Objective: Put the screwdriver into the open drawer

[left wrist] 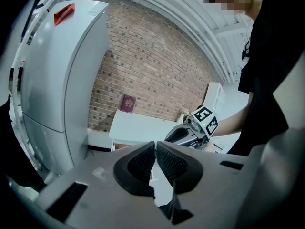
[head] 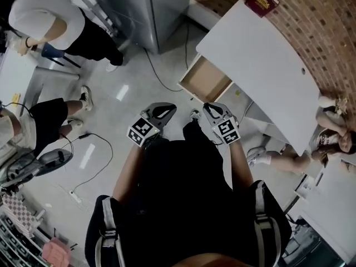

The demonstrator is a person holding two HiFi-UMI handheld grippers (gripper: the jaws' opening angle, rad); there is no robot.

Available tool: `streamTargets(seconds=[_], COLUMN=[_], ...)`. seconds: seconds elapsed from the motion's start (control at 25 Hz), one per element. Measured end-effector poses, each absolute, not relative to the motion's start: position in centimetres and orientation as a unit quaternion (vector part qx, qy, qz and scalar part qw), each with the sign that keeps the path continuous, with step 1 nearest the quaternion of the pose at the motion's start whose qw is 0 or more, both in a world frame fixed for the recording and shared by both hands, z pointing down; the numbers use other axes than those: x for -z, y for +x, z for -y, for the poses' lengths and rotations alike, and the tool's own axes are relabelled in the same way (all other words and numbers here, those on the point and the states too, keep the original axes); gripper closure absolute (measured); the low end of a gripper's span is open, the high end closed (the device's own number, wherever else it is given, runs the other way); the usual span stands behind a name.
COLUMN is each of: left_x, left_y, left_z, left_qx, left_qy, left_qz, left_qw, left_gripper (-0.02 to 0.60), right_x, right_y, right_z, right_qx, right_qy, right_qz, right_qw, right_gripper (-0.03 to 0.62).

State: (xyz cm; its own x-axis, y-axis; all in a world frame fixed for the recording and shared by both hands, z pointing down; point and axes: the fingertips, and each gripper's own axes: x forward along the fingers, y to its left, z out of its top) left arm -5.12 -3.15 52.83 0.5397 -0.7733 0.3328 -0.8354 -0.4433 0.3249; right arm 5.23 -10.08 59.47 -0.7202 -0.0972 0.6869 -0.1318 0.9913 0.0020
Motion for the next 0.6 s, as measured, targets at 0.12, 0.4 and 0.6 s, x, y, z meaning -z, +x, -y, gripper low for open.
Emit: streamTargets(seconds=[0.12,0.4,0.6], left_x=[-53.3,-55.8,-57.5], left_y=[-5.2,-5.1,-2.7], left_z=[3.5,5.3,6.1], left_qx=[-0.069,-0.073,-0.083], left_qy=[0.834,0.811,0.808], left_qz=[0.493,0.514,0.501], left_qw=[0.240,0.268,0.299], left_gripper=[0.560,0.560,0.558], right_x=[-61.2,-65.1,-68.2], right_y=[5.4,5.8,6.4], right_z=[11.2,15.3,17.5], right_qx=[-0.027,-0.051,-0.062], right_qy=[0.046,0.033,0.020], right_qz=[0.923,0.919,0.916], right_qw=[0.381,0.389,0.396], right_gripper=[0.470,0.470,0.470])
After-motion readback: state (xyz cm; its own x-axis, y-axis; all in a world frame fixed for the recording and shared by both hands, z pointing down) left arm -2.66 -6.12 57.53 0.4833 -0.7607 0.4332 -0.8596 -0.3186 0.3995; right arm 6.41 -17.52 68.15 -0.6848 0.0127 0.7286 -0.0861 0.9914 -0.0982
